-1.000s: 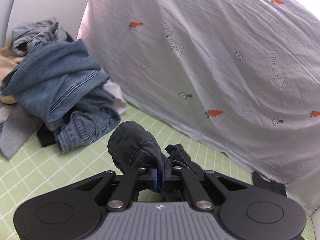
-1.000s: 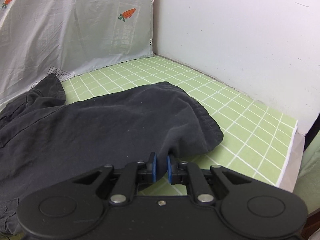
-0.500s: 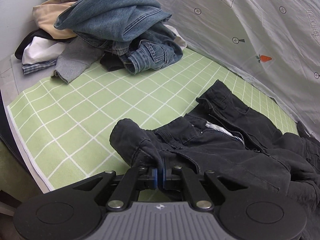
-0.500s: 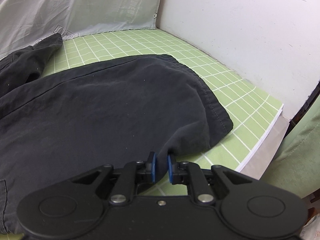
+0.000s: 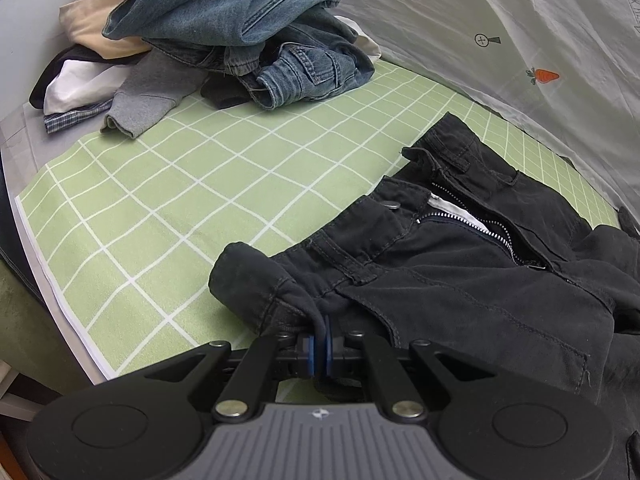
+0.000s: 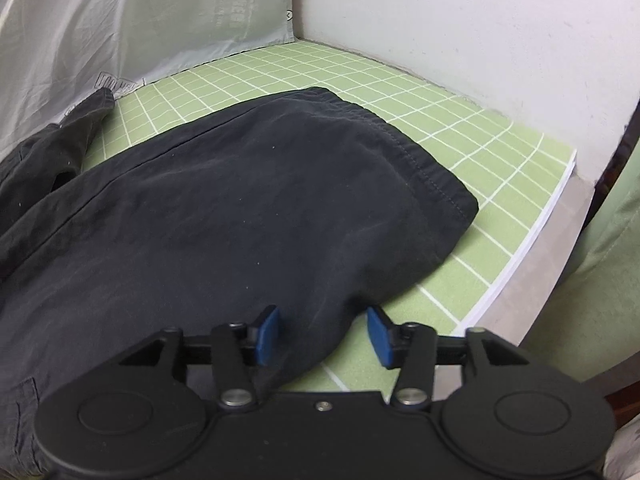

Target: Fold clothes

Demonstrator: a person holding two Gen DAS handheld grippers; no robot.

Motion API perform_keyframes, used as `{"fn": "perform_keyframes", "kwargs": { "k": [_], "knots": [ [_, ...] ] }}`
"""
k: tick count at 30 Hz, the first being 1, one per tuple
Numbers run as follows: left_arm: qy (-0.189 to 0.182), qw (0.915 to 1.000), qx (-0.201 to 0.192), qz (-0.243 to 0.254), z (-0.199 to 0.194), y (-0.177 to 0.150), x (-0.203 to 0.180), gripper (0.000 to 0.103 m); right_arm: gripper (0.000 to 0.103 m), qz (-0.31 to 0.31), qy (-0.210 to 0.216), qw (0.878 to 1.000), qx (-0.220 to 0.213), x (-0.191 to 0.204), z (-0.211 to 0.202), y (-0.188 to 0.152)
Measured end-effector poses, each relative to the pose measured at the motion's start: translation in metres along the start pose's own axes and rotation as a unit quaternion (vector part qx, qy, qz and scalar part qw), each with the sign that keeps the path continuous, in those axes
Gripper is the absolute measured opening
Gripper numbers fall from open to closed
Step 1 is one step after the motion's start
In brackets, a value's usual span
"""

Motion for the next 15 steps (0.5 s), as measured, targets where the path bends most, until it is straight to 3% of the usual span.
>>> {"fn": "perform_keyframes", "kwargs": {
  "k": [6,12,14,15],
  "knots": [
    [0.008,1.0000,0.001,-0.001,0.000,0.001,-0.001,0.007,0.078,0.089,0.020,0.996,-0.023,-0.021,0.000,0.013],
    [0.024,0.9995,0.011,-0.016,0.001,0.002,-0.001,0.007,0.078,0.135,-0.033,0.990,-0.012,-0.042,0.031,0.033],
    [0.029,0.9992,0.013,-0.023,0.002,0.003,-0.001,0.007,0.072,0.136,-0.054,0.989,-0.012,-0.046,0.040,0.039],
    [0.031,0.9991,0.014,-0.025,0.002,0.003,-0.001,0.007,0.058,0.131,-0.063,0.989,-0.013,-0.047,0.043,0.042]
  ]
}}
Point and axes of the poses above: each gripper's, at about its wrist camera, not at the fingertips, and z roughly the way its jaws point, x to its left, y to its top, the point moved 9 cm from there along z, roughly the way its jaws point, and after that the axes turned 9 degrees about -x, right-handed, at the moved point
